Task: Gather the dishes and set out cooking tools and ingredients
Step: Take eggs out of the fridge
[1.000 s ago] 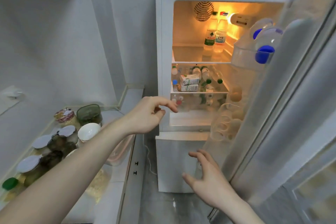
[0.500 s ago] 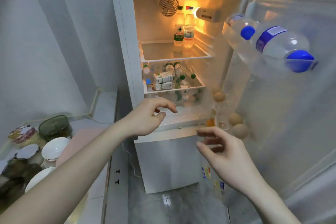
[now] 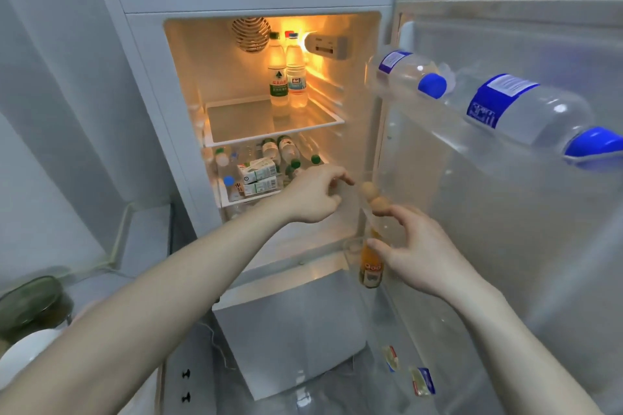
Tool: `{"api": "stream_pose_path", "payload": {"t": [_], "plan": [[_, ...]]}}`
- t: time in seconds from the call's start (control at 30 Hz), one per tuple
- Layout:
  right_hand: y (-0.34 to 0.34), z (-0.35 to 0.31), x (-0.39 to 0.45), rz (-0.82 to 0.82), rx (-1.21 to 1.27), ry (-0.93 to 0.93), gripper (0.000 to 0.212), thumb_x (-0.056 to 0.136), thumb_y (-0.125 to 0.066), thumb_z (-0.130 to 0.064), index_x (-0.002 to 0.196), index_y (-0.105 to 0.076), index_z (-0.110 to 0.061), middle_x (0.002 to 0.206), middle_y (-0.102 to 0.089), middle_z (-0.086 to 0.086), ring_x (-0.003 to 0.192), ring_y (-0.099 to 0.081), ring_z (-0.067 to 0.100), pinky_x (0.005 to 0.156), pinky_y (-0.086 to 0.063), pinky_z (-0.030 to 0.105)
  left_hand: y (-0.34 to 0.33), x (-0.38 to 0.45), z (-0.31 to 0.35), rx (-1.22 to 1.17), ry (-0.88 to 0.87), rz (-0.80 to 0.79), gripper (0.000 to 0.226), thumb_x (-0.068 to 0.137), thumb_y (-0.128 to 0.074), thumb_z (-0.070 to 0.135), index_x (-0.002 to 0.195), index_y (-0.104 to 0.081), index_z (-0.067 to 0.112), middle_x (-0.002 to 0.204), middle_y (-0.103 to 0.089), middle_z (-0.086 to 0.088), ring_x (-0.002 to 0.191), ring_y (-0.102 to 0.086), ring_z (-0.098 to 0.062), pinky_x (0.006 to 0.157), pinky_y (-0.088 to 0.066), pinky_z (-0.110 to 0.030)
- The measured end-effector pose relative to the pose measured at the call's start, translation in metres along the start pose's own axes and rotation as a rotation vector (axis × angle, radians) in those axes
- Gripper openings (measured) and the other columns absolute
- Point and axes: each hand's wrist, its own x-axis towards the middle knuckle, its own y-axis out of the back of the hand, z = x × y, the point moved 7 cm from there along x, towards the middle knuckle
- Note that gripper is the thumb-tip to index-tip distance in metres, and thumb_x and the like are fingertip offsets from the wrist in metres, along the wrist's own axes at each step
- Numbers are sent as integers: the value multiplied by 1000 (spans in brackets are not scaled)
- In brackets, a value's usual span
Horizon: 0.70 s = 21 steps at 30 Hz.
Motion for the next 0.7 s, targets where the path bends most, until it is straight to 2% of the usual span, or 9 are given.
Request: {"api": "stream_pose_path", "payload": {"t": [0.07,0.13,0.23,0.37,0.5,0.6,0.7], "plan": [[3,1,15,-15,-24,-25,55,86,-72,-39,138,-57,-27,141,-54,-7,130,-51,15,101,-37,25,-11,24,3,35,-12,-50,43,86,-59,14,127,-63,25,128,-63,2,113,-59,-17,97,-49,-37],[7,6,31,-25,-58,-65,61,88,-70,-40,144,-52,-24,143,-53,-3,129,-53,17,97,-37,22,-24,48,10,83,-45,-97,44,86,-60,15,129,-62,23,131,-62,0,116,-59,-18,94,-46,-31],[7,16,52,-66,-108,-130,68,90,-66,-43,151,-44,-19,149,-51,5,133,-50,25,105,-40,31,-37,74,19,135,-75,-145,46,88,-59,15,134,-61,19,136,-62,-4,124,-57,-22,99,-43,-29],[8,32,75,-100,-168,-214,50,97,-55,-37,141,-54,-14,141,-59,14,130,-54,35,104,-46,39,-54,101,22,232,-44,-265,45,90,-52,13,134,-62,20,134,-63,-7,123,-58,-25,100,-44,-31],[0,46,88,-148,-214,-265,41,99,-47,-41,128,-64,-17,125,-68,15,113,-63,37,95,-53,44,-69,118,16,255,-18,-388,43,90,-52,17,130,-66,22,130,-67,-3,120,-60,-25,104,-47,-37],[-8,59,97,-158,-267,-281,35,95,-52,-34,123,-65,-18,118,-69,13,107,-65,35,91,-55,43,-77,122,17,281,-25,-474,44,89,-57,24,132,-63,23,131,-64,-1,119,-59,-23,104,-47,-40],[-12,69,103,-146,-294,-293,30,90,-59,-28,118,-65,-19,113,-69,8,102,-66,32,90,-56,44,-81,126,21,315,-38,-535,44,92,-59,27,135,-61,21,132,-63,-1,117,-58,-22,102,-47,-36]]}}
